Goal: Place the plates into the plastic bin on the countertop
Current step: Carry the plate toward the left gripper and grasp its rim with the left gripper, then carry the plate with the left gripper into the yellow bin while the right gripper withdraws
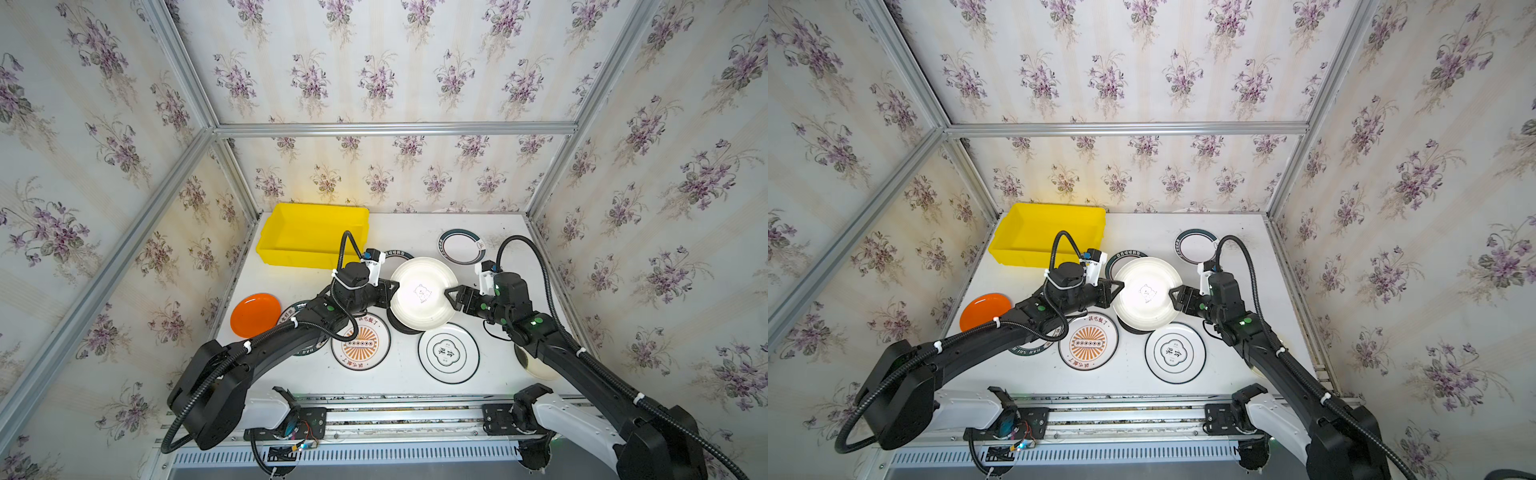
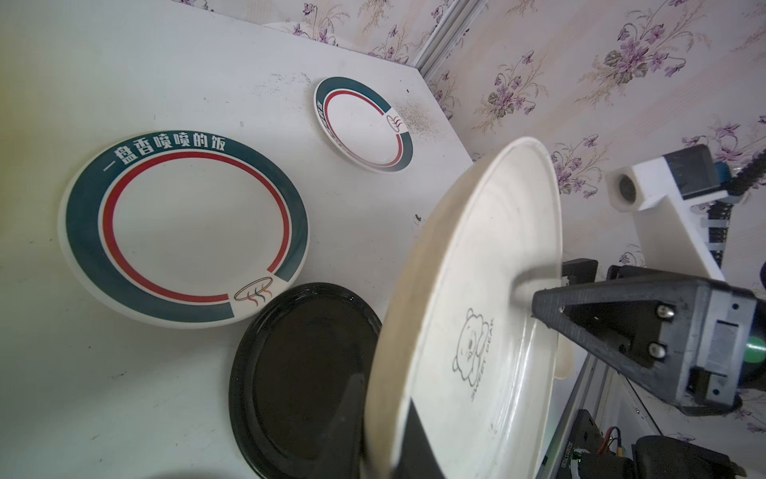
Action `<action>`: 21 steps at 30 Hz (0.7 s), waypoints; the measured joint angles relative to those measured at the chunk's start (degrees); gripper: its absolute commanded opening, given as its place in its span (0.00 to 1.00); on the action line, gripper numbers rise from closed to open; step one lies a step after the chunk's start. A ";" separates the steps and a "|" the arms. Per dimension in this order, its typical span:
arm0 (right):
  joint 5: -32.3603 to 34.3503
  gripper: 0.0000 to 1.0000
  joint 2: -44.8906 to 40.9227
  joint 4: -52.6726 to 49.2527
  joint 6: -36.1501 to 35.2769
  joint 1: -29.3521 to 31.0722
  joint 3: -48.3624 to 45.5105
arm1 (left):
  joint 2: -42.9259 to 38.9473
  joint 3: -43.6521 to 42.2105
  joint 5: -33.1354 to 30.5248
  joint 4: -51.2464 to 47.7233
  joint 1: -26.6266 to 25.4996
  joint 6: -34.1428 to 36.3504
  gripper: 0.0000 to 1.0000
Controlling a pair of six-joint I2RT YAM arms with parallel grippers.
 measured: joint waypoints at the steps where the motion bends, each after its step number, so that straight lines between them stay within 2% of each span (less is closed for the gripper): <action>1: 0.66 0.76 -0.46 -0.15 -0.17 0.00 0.00 | 0.24 0.37 0.04 0.02 0.20 0.00 0.11; 8: 2.60 0.76 -3.72 -3.30 -2.64 -0.04 0.48 | 1.27 3.19 -0.07 0.00 1.31 -0.66 0.14; 12: 4.33 0.76 -5.92 -6.38 -4.24 -0.04 1.73 | 2.05 5.55 -1.60 0.00 3.61 -0.83 0.14; 15: 6.08 0.77 -8.83 -8.52 -5.09 -0.04 1.90 | 3.41 8.00 -2.03 -0.04 6.51 -0.81 0.14; 21: 9.44 0.76 -15.23 -12.96 -6.01 -0.07 -0.35 | 5.49 11.28 -3.04 -0.24 15.85 0.07 0.14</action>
